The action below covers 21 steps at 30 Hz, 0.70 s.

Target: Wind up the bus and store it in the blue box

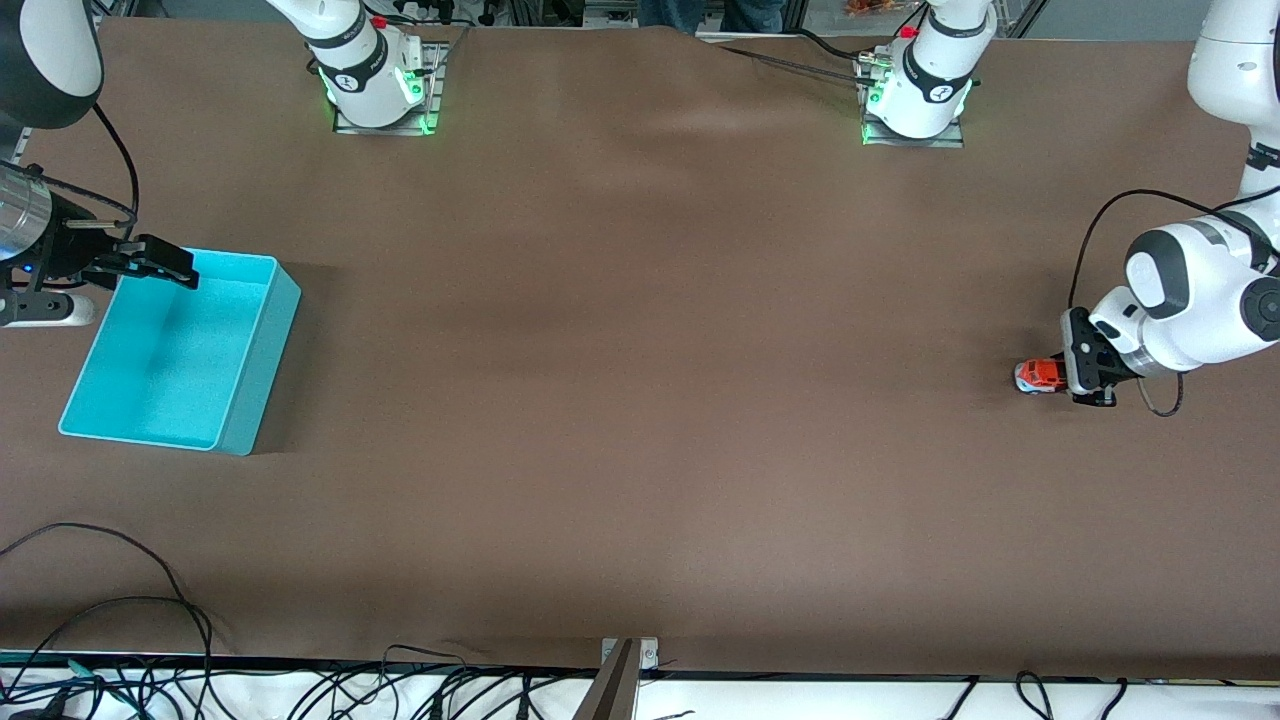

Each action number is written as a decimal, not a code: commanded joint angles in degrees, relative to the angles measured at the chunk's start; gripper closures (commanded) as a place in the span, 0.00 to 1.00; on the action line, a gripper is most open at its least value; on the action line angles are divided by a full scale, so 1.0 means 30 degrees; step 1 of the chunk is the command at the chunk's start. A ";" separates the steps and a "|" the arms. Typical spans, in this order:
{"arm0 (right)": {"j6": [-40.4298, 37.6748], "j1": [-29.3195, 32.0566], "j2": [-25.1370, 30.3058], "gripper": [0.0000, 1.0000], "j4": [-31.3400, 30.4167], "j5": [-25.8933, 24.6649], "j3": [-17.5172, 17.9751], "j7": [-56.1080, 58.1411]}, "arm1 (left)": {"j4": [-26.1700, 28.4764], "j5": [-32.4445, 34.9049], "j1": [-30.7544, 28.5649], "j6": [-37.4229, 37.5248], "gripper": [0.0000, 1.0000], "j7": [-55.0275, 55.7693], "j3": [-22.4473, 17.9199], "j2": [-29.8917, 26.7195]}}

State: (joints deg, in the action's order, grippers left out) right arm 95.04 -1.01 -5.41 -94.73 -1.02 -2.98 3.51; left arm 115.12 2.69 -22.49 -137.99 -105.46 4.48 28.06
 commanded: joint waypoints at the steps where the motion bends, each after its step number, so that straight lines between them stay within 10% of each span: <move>1: -0.0363 0.0102 -0.0189 0.00 0.0521 -0.0334 0.0086 0.0207 | -0.0521 0.0422 -0.0851 -0.0585 0.56 -0.1292 0.0002 0.2335; 21: -0.0363 0.0102 -0.0189 0.00 0.0521 -0.0334 0.0086 0.0207 | -0.0960 0.0422 -0.2581 -0.0585 0.56 -0.3607 -0.0057 0.2511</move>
State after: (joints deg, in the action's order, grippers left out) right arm 95.04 -1.01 -5.42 -94.73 -1.02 -2.98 3.51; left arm 112.63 2.69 -28.08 -138.11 -113.96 4.54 29.55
